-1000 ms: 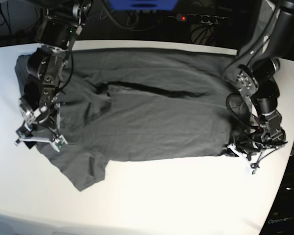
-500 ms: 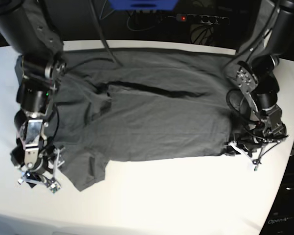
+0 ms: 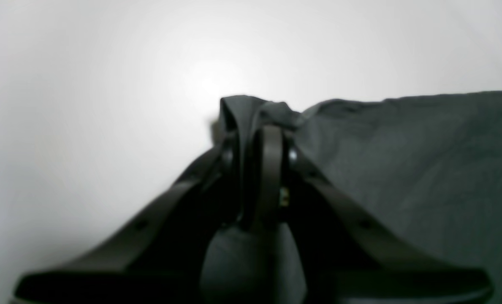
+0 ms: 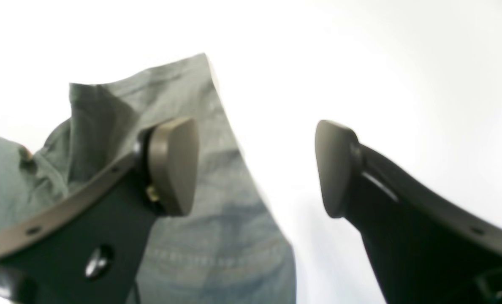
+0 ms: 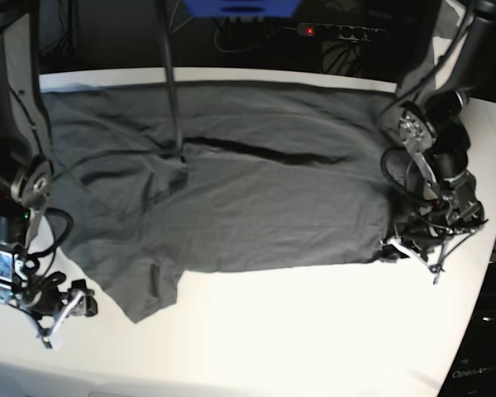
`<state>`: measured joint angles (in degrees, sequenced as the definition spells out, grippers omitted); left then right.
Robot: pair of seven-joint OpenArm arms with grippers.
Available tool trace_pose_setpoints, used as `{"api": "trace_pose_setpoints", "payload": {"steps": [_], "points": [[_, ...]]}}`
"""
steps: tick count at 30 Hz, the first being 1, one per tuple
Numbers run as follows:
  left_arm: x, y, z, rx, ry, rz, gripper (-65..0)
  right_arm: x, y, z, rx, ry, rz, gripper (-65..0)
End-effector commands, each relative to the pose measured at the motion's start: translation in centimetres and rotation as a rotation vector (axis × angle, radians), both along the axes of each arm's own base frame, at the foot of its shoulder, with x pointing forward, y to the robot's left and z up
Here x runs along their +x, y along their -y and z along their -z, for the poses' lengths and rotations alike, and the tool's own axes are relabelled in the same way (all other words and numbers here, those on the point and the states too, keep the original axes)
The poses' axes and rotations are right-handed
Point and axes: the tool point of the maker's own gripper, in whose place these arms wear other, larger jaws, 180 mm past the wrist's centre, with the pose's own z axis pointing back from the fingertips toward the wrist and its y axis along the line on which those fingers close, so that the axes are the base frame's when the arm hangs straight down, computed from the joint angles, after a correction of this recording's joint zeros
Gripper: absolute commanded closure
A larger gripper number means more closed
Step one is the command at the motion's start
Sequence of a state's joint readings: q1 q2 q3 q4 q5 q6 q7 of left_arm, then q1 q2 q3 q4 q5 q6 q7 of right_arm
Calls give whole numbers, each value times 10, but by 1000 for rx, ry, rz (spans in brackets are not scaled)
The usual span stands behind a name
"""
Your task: Fold the T-shirt properly
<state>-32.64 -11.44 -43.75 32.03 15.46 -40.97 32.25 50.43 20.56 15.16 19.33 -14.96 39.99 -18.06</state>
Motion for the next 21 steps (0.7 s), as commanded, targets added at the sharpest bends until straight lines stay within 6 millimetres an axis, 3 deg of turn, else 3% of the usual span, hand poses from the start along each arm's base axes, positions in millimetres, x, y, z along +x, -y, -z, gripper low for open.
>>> {"api": "trace_pose_setpoints", "payload": {"steps": [1, 8, 21], "points": [[-44, 1, 35, 72, -219, 74, -77, 14, 9, -25, 31, 72, 31, -429], [-45, 2, 36, 70, -220, 75, -77, -11, 14, 9, 99, 60, 71, -429], [-45, 2, 37, 71, -222, 77, -77, -42, 34, 38, 86, 59, 101, -429]]}}
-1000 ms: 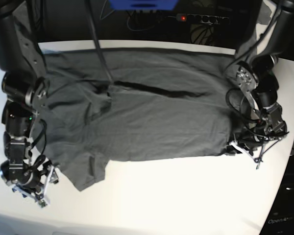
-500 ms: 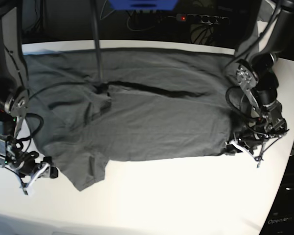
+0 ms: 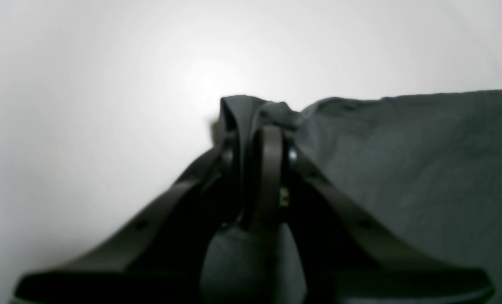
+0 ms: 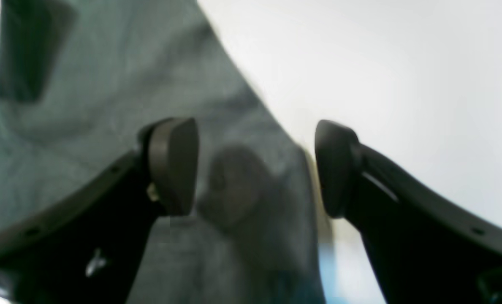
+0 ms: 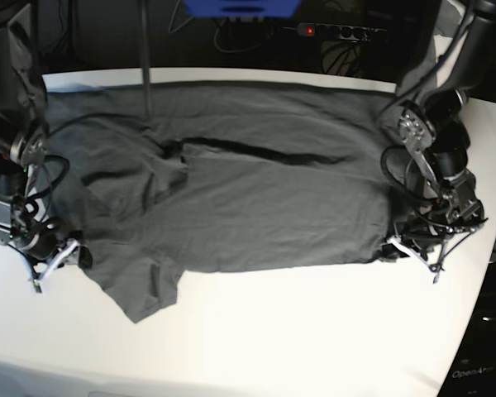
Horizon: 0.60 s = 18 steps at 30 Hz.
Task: Fold the T-shirt properly
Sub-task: 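Pull the right gripper's edge outward to stretch the shirt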
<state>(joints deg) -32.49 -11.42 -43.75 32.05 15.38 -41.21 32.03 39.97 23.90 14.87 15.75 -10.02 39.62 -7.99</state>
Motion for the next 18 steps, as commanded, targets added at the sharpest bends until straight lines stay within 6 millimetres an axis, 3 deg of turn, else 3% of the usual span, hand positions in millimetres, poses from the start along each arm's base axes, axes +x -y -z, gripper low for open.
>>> {"api": "trace_pose_setpoints", "payload": {"steps": [1, 9, 11, 14, 18], "points": [[-45, 3, 37, 73, -226, 77, -77, 17, 12, -26, -6, 78, 15, -429], [-51, 3, 41, 72, -238, 78, -77, 9, 10, -15, -3, 61, 13, -418], [-51, 3, 41, 72, -238, 78, -77, 8, 9, -14, -3, 57, 11, -390], [-51, 3, 41, 72, -238, 78, -77, 0, 7, -5, -18, 29, -3, -284], [-51, 3, 41, 72, -238, 78, -77, -5, -3, 5, -29, 7, -32, -84]]}}
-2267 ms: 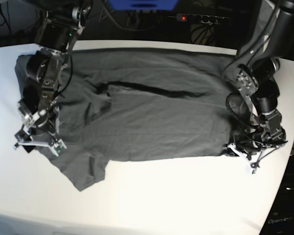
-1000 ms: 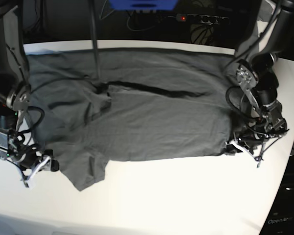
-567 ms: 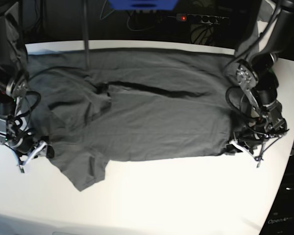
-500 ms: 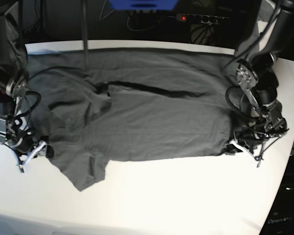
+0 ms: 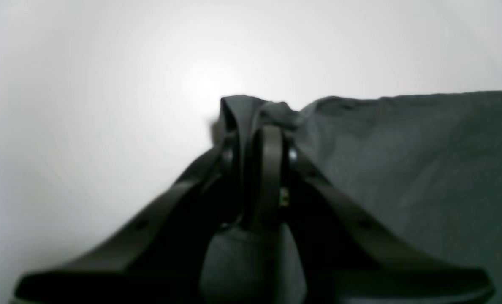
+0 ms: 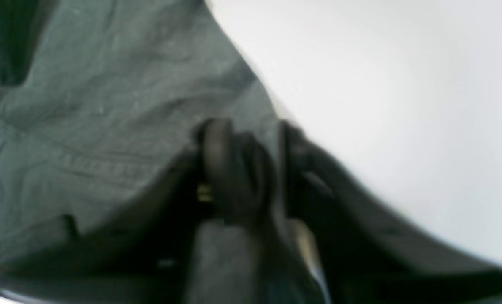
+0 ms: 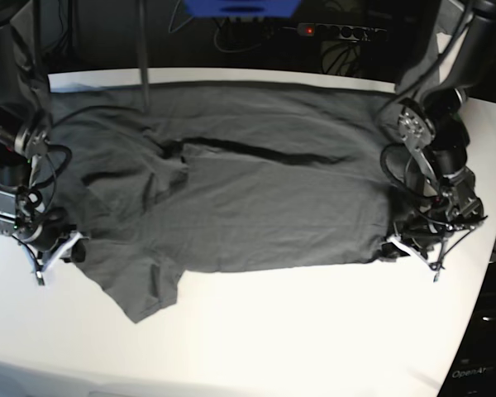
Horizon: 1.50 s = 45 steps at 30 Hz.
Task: Fold the T-shirt properly
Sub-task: 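Pull the right gripper's edge outward to stretch the shirt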
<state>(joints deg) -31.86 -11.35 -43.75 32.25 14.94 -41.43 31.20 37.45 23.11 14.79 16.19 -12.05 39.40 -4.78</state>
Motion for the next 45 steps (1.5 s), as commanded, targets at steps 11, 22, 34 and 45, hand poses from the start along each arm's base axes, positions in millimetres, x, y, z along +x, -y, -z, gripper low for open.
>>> {"api": "trace_pose_setpoints", "payload": {"steps": [11, 22, 34, 45], "points": [[-49, 1, 40, 78, -247, 80, -77, 15, 19, -30, -98, 71, -24, -4], [-50, 3, 41, 73, -253, 82, -33, -5, 22, -35, -208, 134, -63, -4], [-47, 1, 37, 20, -231, 18, -37, -12, 3, -60, -297, 239, -122, -4], [-44, 46, 44, -37, -232, 65, -37, -24, 2, -55, -309, 236, -132, -3]]}}
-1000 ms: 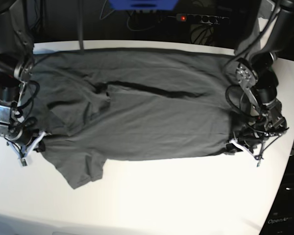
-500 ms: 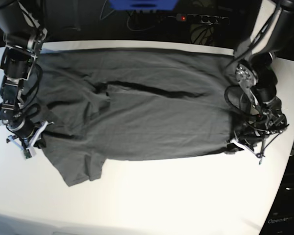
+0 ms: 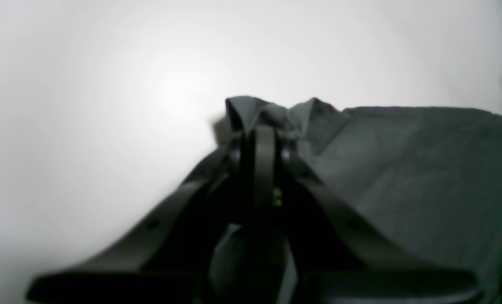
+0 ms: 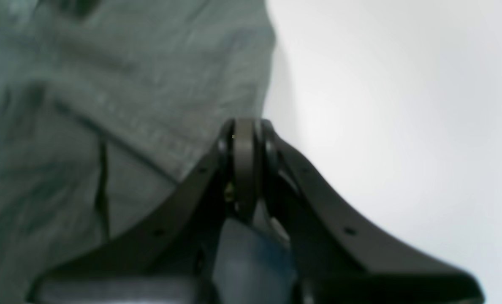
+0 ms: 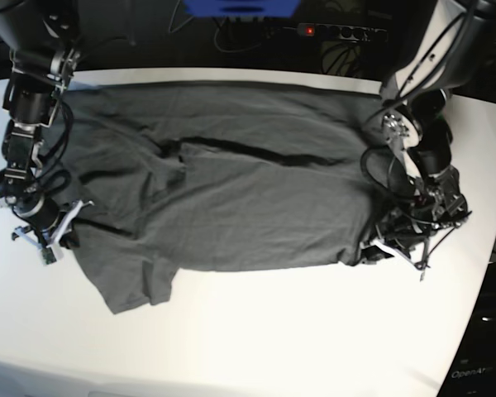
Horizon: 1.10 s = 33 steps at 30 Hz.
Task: Fold the T-shirt properly
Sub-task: 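Pull the right gripper's edge outward to stretch the shirt, then lift the hem with both grippers and fold it toward the collar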
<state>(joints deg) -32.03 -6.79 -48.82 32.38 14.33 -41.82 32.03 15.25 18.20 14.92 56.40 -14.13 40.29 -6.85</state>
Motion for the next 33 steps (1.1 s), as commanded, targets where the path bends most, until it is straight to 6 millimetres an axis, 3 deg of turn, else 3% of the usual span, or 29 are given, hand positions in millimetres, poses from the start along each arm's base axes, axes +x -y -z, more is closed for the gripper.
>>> {"api": "trace_pose_setpoints", "payload": {"steps": [1, 3, 7, 14, 20, 23, 27, 33], "points": [[-47, 8, 40, 80, -240, 107, -37, 13, 7, -26, -16, 79, 2, -3], [-47, 17, 41, 67, -239, 116, -37, 9, 3, -30, -30, 95, -10, -3], [-48, 18, 42, 68, -239, 116, -37, -4, -1, -40, -80, 121, -38, -3], [-62, -12, 32, 187, -249, 80, -39, -24, -8, -38, -105, 122, -63, -3], [-69, -18, -11, 385, -164, 106, -39, -37, -11, -25, -97, 90, -65, -3], [-72, -13, -34, 422, -109, 139, -39, -41, -13, -30, -112, 101, -76, -3], [-75, -23, -58, 451, -74, 159, -39, -48, -18, -47, -161, 136, -105, -3], [-76, -40, -63, 471, -74, 148, -39, -56, -14, -65, -199, 173, -100, -3]]}}
